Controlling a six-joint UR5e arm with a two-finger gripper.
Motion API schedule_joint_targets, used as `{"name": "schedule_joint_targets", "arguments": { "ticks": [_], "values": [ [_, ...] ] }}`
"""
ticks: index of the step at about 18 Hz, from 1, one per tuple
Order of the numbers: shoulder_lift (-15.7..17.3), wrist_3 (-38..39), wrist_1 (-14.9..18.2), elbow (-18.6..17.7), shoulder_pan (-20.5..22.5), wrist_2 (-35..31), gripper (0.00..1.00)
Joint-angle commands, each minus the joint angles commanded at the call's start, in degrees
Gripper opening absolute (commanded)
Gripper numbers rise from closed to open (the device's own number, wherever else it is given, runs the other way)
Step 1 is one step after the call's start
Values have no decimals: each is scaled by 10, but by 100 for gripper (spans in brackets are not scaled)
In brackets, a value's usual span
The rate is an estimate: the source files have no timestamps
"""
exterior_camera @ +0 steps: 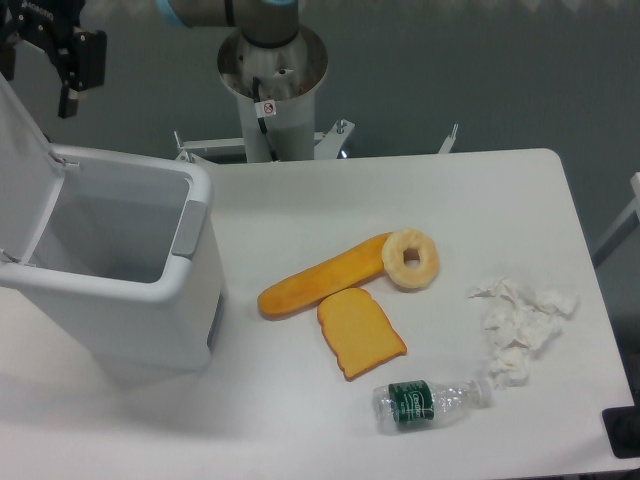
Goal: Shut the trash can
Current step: 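Move the gripper behind the raised lid of the trash can, then push the lid forward with the gripper so it swings down shut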
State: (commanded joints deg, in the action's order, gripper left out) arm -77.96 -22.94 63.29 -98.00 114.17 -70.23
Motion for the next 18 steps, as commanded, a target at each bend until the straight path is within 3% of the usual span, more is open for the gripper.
{"name": "schedule_joint_targets", "arguments": {
  "ticks": [11, 18],
  "values": [
    [-7, 24, -10, 18, 2, -8, 100],
    [-10, 33, -11, 26, 6, -47, 100]
  ]
}}
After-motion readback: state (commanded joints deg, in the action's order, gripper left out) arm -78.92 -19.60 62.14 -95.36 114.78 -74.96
